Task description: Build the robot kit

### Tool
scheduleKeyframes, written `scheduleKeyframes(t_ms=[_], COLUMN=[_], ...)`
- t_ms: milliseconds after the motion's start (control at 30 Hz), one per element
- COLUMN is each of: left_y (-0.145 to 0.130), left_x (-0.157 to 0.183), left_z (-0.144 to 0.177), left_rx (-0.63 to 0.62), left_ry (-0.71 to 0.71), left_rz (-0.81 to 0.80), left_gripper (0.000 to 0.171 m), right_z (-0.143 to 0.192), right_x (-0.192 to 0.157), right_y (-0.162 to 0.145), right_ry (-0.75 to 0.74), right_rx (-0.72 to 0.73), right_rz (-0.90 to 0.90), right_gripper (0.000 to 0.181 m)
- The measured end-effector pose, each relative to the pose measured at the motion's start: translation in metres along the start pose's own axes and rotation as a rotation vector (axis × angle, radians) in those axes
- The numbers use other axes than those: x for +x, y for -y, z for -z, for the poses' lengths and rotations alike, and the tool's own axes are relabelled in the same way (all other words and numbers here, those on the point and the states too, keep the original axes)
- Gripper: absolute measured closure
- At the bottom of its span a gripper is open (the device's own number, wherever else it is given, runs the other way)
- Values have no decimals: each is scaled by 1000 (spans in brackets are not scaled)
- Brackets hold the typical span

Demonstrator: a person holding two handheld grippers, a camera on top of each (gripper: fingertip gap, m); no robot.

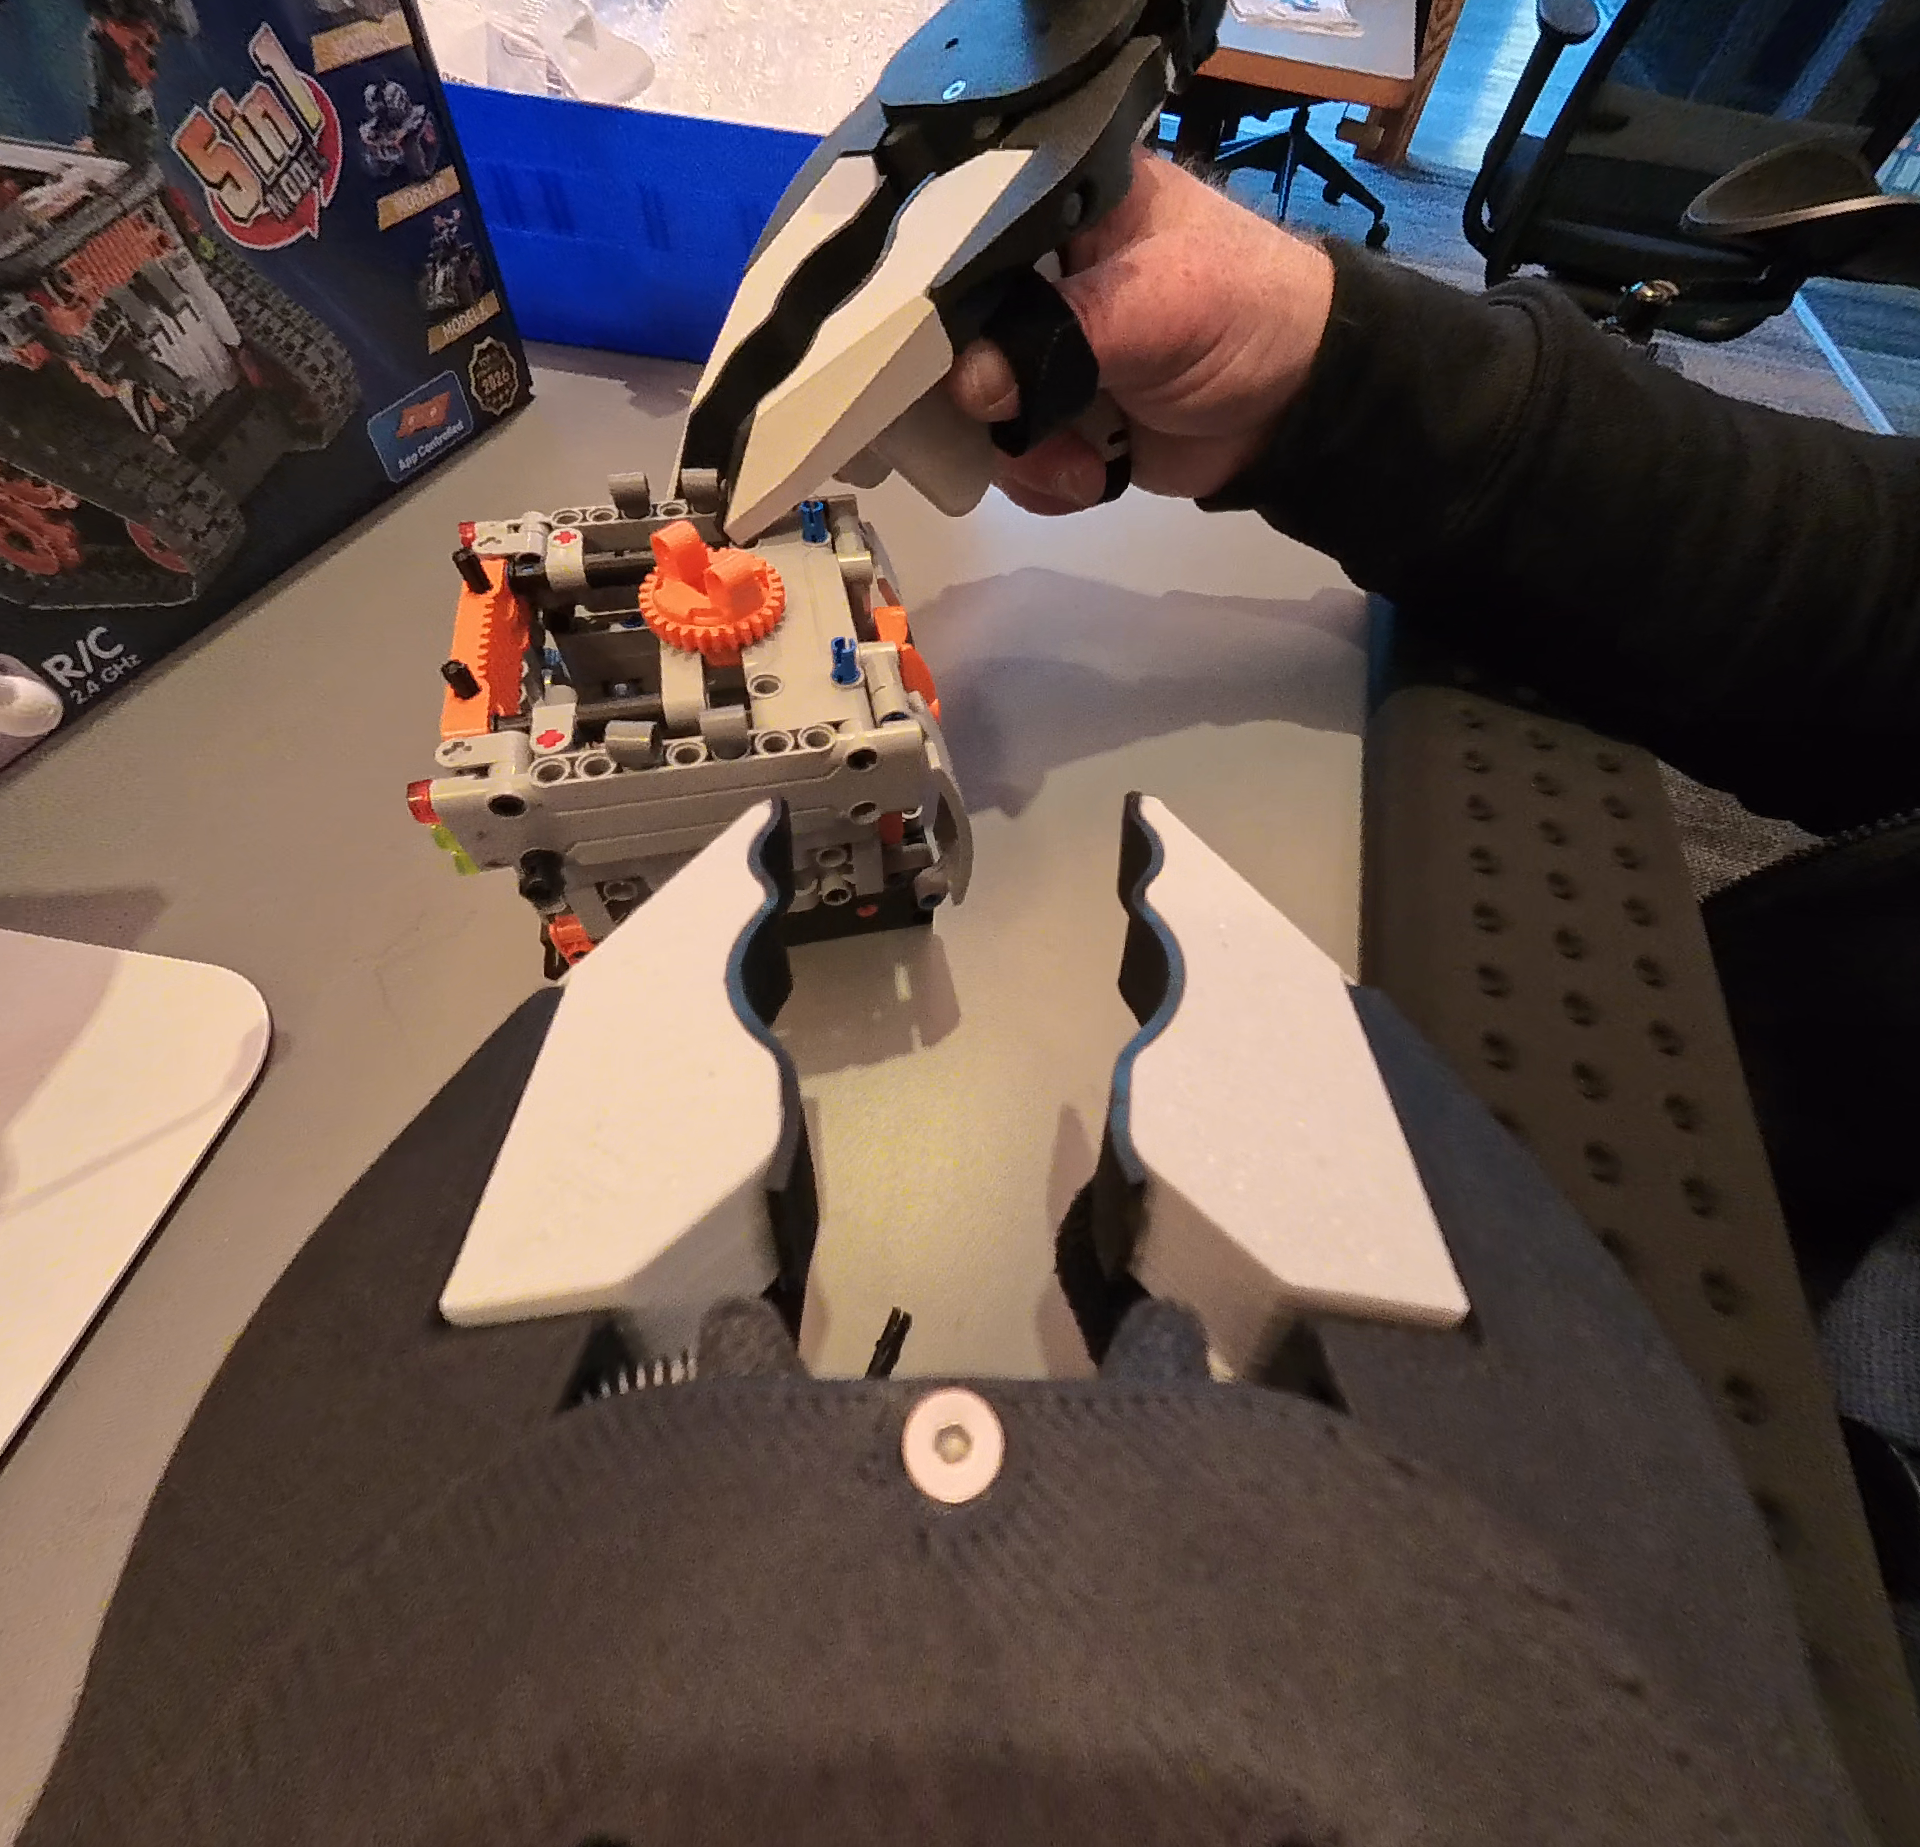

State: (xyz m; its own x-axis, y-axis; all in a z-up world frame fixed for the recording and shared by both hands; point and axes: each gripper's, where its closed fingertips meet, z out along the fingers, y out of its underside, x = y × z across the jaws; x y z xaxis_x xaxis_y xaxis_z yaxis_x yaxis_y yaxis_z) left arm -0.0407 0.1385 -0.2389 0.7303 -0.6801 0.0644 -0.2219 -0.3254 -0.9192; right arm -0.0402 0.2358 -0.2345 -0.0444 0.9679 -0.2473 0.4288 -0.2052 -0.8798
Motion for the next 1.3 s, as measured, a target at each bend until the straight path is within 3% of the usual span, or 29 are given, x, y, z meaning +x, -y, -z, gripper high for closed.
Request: scheduleKeyframes(t_ms=[1300], left_y=[-5], left_x=[-23], left_z=[6], left_rx=[6], left_ry=[63], left_rz=[76], left_gripper=[114], right_z=[9], right_x=[12], right_y=[8], right_ry=[-12], right_rx=[84], right_rz=[-49], right_gripper=[158])
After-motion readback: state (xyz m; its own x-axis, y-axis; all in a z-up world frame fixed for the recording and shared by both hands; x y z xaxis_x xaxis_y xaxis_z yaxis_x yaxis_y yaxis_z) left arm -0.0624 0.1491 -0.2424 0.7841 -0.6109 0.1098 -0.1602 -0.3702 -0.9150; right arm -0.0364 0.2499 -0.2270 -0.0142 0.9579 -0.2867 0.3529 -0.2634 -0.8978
